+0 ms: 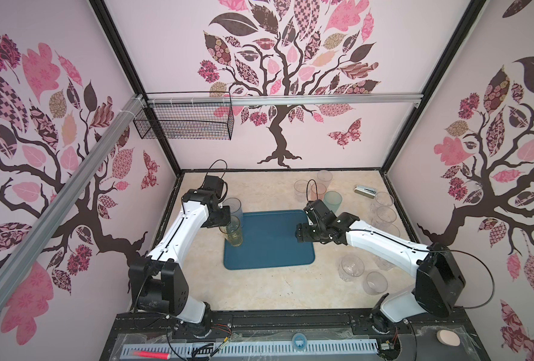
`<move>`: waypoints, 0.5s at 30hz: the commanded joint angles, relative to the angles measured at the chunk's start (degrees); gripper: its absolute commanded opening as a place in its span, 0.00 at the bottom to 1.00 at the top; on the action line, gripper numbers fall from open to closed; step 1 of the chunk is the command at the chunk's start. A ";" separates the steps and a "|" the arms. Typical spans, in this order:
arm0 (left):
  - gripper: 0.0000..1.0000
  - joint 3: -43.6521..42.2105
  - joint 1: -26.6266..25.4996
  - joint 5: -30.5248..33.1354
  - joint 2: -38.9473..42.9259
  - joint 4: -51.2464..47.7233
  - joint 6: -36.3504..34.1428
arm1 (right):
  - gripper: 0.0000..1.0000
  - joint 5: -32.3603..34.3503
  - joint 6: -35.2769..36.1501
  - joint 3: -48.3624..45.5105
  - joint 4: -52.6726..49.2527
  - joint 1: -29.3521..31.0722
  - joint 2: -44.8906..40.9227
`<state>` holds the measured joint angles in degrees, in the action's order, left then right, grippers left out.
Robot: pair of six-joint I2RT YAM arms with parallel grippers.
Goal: Place the glasses into the tray
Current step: 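Open the left gripper and withdraw while the right gripper moves toward the teal glass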
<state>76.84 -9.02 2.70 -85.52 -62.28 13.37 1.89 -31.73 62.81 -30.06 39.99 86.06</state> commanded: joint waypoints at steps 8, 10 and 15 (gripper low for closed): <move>0.39 5.87 -0.58 2.03 5.41 -3.18 -0.51 | 0.79 1.87 -0.04 1.26 -0.42 -0.28 -0.28; 0.40 8.00 -2.24 4.03 6.21 -4.45 -0.71 | 0.79 2.11 0.10 2.31 -0.78 -0.34 -0.33; 0.41 9.07 -10.20 5.29 8.66 -2.34 0.69 | 0.80 1.53 0.83 5.59 -1.33 -2.37 -0.09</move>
<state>84.27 -15.99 7.31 -78.65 -65.23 13.45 2.90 -31.48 64.75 -30.24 39.31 86.08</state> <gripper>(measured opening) 0.412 0.795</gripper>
